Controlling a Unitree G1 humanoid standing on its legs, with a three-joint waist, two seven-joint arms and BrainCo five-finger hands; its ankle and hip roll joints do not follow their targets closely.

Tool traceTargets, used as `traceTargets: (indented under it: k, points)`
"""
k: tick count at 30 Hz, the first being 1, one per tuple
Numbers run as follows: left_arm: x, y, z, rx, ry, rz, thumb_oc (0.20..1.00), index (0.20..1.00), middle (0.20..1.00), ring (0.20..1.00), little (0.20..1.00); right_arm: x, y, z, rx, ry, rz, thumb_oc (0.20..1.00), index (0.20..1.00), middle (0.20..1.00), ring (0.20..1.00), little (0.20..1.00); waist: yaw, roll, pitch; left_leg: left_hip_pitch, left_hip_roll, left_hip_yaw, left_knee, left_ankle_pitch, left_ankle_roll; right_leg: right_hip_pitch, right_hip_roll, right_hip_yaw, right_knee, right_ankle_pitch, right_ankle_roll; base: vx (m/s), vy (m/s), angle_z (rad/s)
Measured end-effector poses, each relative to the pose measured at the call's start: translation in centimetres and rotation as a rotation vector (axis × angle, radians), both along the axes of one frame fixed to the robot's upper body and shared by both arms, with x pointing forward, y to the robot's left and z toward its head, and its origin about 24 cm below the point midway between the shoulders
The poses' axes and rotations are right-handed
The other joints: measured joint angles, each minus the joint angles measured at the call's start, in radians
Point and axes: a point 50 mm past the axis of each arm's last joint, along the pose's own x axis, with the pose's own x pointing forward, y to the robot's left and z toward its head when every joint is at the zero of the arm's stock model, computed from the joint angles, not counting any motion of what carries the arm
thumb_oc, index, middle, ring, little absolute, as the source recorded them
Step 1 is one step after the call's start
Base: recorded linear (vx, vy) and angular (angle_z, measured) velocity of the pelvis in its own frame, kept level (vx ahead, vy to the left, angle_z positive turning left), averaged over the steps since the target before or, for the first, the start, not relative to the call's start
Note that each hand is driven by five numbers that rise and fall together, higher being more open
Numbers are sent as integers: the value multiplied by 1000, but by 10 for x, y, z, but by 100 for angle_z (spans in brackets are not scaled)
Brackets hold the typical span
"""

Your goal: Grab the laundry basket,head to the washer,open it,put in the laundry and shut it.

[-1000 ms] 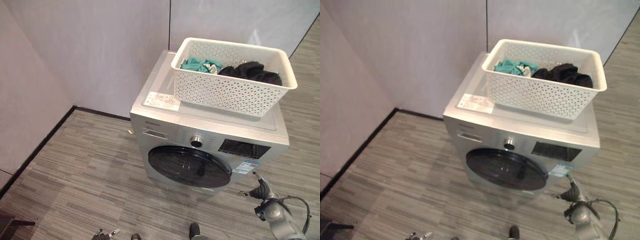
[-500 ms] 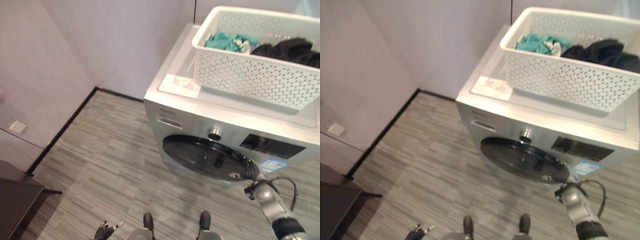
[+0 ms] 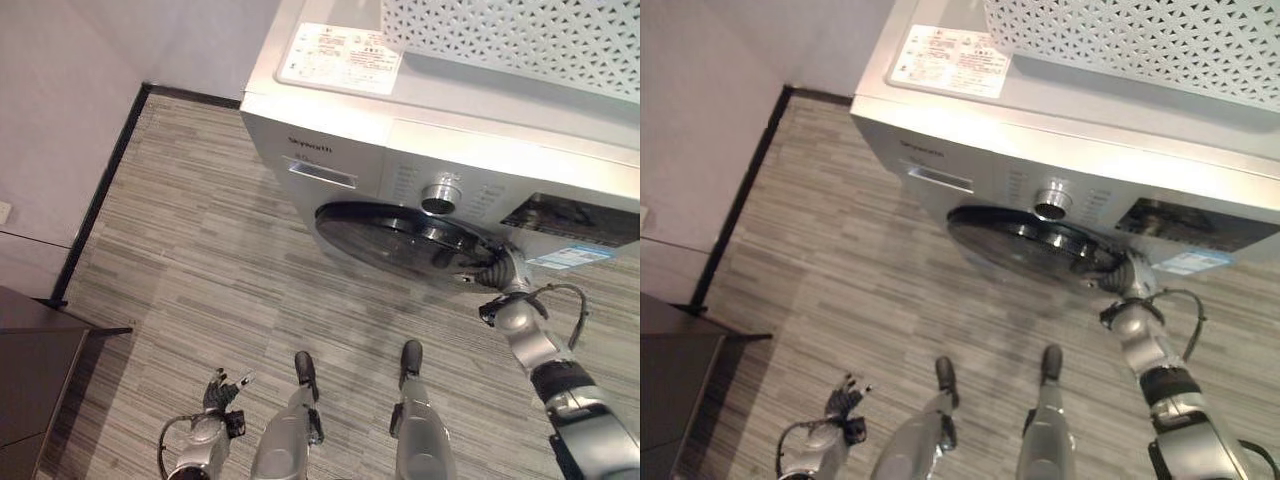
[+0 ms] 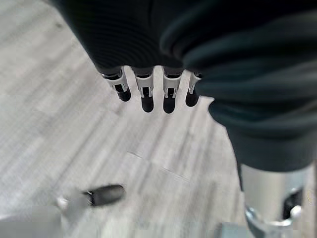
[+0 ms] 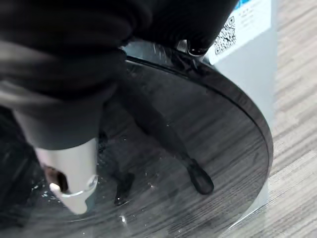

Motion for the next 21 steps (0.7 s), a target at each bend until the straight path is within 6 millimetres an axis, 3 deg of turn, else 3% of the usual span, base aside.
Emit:
traceTargets:
  k: [4, 6, 8, 10, 13, 15, 17, 19, 21]
  points:
    - [-11, -21, -11, -5, 73, -114, 1000, 1000, 1000, 1000, 1000, -7, 27, -30, 187, 55, 6, 1000, 1000, 1000, 1000, 1000, -18, -12, -6, 45, 13, 5, -2, 1, -5, 37, 17, 3, 0, -6, -13, 32, 47, -9]
    - [-19, -30, -16, 19, 121, -212, 1000, 1000, 1000, 1000, 1000, -21, 48, -59, 209, 177, 73, 1000, 1000, 1000, 1000, 1000, -25, -33, -27, 66, 26, 11, -7, -1, -10, 55, 30, 8, 0, -15, -23, 52, 49, -15]
    - [-30, -28, -24, 67, 200, -280, 1000, 1000, 1000, 1000, 1000, -36, 65, -85, 262, 289, 121, 1000, 1000, 1000, 1000, 1000, -25, -44, -60, 86, 38, 16, -6, -5, -18, 70, 40, 11, 0, -18, -26, 28, 16, -10]
    - [-46, -24, -32, 103, 286, -304, 1000, 1000, 1000, 1000, 1000, -65, 85, -118, 328, 421, 159, 1000, 1000, 1000, 1000, 1000, -23, -39, -127, 85, 47, 16, -7, -12, -21, 70, 44, 2, 0, -19, -28, 32, 0, -6]
    - [-52, -19, -35, 178, 324, -361, 1000, 1000, 1000, 1000, 1000, -91, 108, -144, 423, 544, 178, 1000, 1000, 1000, 1000, 1000, -17, -36, -166, 102, 52, 14, -7, -14, -23, 91, 41, -13, 0, -19, -27, 19, -12, -7]
    - [-51, -17, -34, 230, 321, -398, 1000, 1000, 1000, 1000, 1000, -97, 115, -150, 441, 575, 174, 1000, 1000, 1000, 1000, 1000, -8, -33, -183, 96, 55, -2, -7, -14, -23, 88, 42, -28, 0, -23, -21, 0, 0, 0]
    - [-40, -13, -25, 333, 255, -471, 1000, 1000, 1000, 1000, 1000, -97, 116, -152, 440, 580, 171, 1000, 1000, 1000, 1000, 1000, 23, -25, -191, 67, 70, -28, -7, -15, -23, 69, 55, -55, 9, -25, -20, 40, -21, 17]
    - [-28, -4, -6, 343, 133, -420, 1000, 1000, 1000, 1000, 1000, -98, 111, -154, 433, 584, 158, 1000, 1000, 1000, 1000, 1000, 26, -25, -198, 51, 67, -54, -8, -17, -24, 62, 57, -87, 0, -41, -8, 61, -15, 31]
    - [-14, 10, 35, 405, -75, -429, 1000, 1000, 1000, 1000, 1000, -98, 101, -156, 422, 605, 133, 1000, 1000, 1000, 1000, 1000, 56, -5, -200, 59, 75, -59, -8, -23, -16, 70, 59, -87, 0, -46, 6, 58, -34, -4]
